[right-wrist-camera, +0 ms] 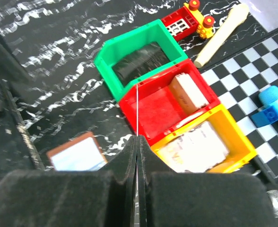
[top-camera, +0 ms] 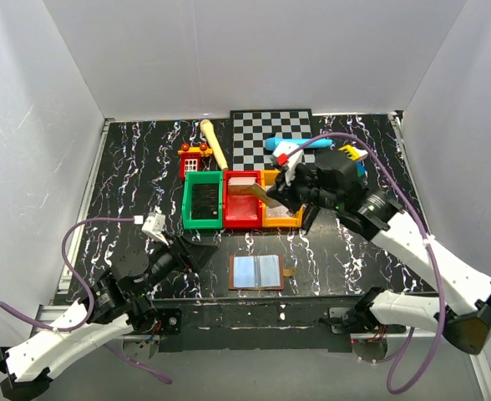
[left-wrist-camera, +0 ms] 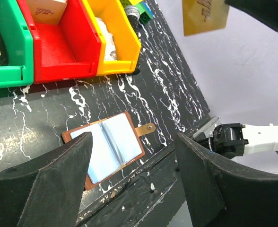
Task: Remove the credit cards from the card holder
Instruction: Place the credit card in the storage box.
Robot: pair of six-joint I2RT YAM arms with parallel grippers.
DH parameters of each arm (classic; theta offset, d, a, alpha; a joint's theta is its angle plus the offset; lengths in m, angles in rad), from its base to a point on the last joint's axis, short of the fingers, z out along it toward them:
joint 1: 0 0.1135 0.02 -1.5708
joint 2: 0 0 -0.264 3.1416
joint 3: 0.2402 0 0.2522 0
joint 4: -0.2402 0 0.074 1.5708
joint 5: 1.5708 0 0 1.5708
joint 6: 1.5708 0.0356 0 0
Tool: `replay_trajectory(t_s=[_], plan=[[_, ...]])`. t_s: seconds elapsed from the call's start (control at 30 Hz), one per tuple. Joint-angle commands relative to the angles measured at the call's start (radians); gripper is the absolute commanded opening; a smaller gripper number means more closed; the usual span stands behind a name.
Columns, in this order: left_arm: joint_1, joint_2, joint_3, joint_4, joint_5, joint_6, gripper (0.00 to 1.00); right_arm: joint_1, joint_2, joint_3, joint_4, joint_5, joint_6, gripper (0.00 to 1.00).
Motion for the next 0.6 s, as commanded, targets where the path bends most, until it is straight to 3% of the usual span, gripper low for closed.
replay_trajectory(t_s=[0.0,0.1,0.23,0.57], plan=[[0.005,0.030,0.028,-0.023,-0.014,0.007,0.69,-0.005,0.079,0.058,0.001,0.010,-0.262,0.01],[0.007,0.041,0.011,-0.006,0.007,0.000,0.69,-0.005,0.129,0.040,0.072,-0.047,-0.315,0.01],[0.005,0.053,0.018,-0.026,0.020,0.000,0.69,-0.005,0.267,0.099,0.014,-0.081,-0.410,0.01],[0.005,-0.004,0.032,-0.125,-0.011,-0.016,0.69,-0.009,0.448,0.168,0.060,-0.159,-0.613,0.01]])
